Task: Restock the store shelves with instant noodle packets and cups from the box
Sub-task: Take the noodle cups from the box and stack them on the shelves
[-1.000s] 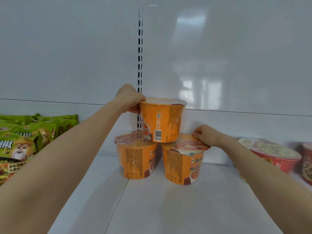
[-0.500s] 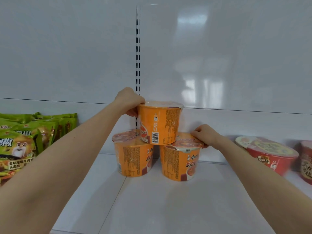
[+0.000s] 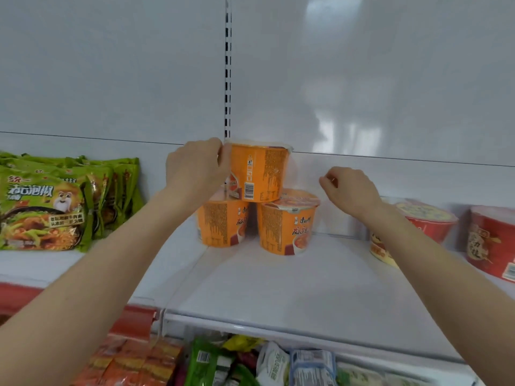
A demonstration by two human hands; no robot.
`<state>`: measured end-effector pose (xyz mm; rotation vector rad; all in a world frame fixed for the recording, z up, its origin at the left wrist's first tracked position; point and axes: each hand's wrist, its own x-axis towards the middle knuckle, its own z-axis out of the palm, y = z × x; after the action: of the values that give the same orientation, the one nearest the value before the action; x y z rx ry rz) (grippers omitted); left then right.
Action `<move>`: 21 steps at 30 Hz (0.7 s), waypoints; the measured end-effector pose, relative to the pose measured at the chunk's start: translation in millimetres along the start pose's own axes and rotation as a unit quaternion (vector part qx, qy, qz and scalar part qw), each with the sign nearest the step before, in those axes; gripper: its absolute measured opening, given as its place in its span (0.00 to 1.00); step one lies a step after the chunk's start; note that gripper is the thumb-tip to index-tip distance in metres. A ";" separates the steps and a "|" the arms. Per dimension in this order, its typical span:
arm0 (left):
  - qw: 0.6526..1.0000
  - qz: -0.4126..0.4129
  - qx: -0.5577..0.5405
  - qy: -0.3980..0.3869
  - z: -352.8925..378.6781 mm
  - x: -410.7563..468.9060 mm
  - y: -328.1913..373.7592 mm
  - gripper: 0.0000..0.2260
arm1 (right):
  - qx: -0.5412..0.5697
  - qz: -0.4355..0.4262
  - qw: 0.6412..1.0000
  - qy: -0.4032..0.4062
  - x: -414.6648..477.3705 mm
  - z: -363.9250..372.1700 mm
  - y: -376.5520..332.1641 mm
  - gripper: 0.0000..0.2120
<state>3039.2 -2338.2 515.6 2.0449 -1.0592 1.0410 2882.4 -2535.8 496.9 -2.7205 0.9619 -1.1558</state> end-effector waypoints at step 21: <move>0.962 -0.087 0.219 -0.141 -197.3 -241.0 -174.4 0.14 | 0.193 -0.269 0.938 -0.104 -145.9 61.8 -310.8 0.11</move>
<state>3026.5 -2006.2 385.2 2.6550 -0.8092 0.9759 3010.1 -2216.3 439.3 -2.7506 -0.0536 -0.9421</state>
